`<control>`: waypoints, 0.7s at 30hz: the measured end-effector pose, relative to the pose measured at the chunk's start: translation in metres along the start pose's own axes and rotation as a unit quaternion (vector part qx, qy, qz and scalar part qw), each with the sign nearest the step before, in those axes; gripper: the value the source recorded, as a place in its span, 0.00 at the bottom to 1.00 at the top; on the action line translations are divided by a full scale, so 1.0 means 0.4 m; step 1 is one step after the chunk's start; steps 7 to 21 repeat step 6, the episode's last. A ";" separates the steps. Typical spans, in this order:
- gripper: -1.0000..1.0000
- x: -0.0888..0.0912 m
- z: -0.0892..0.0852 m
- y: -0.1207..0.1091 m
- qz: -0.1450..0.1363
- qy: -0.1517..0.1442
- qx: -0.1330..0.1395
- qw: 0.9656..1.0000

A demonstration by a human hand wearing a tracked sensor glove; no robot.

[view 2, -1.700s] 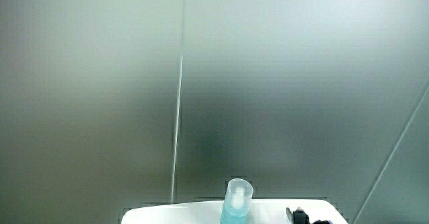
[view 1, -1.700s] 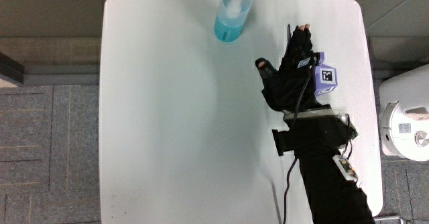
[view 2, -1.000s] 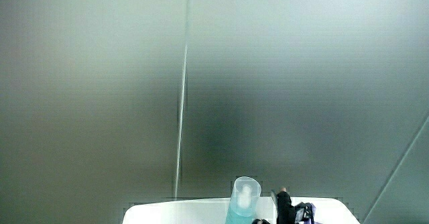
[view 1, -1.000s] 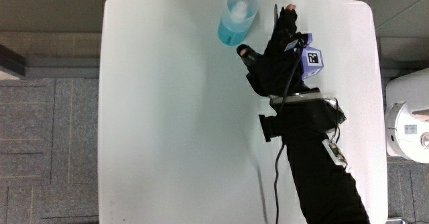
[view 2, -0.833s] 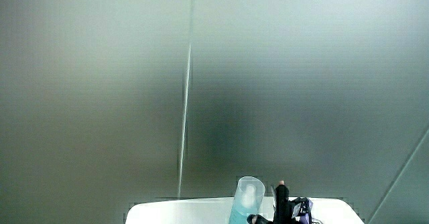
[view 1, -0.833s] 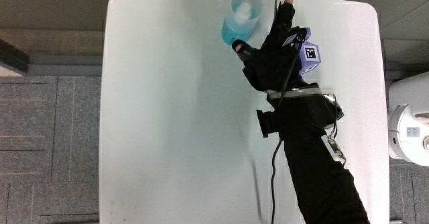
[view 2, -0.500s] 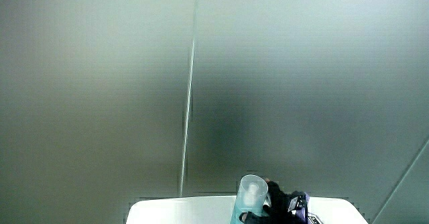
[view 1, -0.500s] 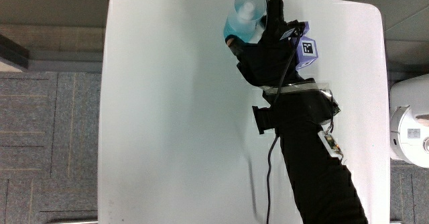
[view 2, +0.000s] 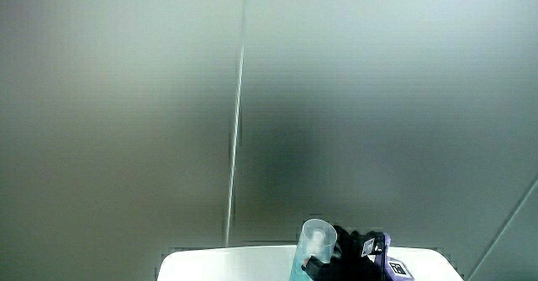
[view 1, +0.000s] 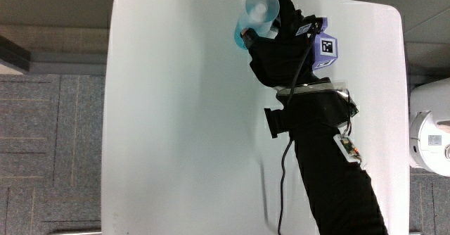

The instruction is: Pick cleaning spray

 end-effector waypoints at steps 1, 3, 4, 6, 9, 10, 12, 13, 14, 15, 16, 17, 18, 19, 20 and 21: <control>1.00 0.001 0.000 0.001 0.008 -0.002 -0.001 1.000; 1.00 0.001 -0.004 0.003 0.011 -0.003 -0.001 1.000; 1.00 -0.006 -0.010 0.002 0.012 0.004 -0.004 1.000; 1.00 -0.012 -0.018 0.005 0.022 0.003 -0.008 1.000; 1.00 -0.012 -0.018 0.005 0.022 0.003 -0.008 1.000; 1.00 -0.012 -0.018 0.005 0.022 0.003 -0.008 1.000; 1.00 -0.012 -0.018 0.005 0.022 0.003 -0.008 1.000; 1.00 -0.012 -0.018 0.005 0.022 0.003 -0.008 1.000; 1.00 -0.012 -0.018 0.005 0.022 0.003 -0.008 1.000; 1.00 -0.012 -0.018 0.005 0.022 0.003 -0.008 1.000; 1.00 -0.012 -0.018 0.005 0.022 0.003 -0.008 1.000; 1.00 -0.012 -0.018 0.005 0.022 0.003 -0.008 1.000; 1.00 -0.012 -0.018 0.005 0.022 0.003 -0.008 1.000; 1.00 -0.012 -0.018 0.005 0.022 0.003 -0.008 1.000; 1.00 -0.012 -0.018 0.005 0.022 0.003 -0.008 1.000; 1.00 -0.012 -0.018 0.005 0.022 0.003 -0.008 1.000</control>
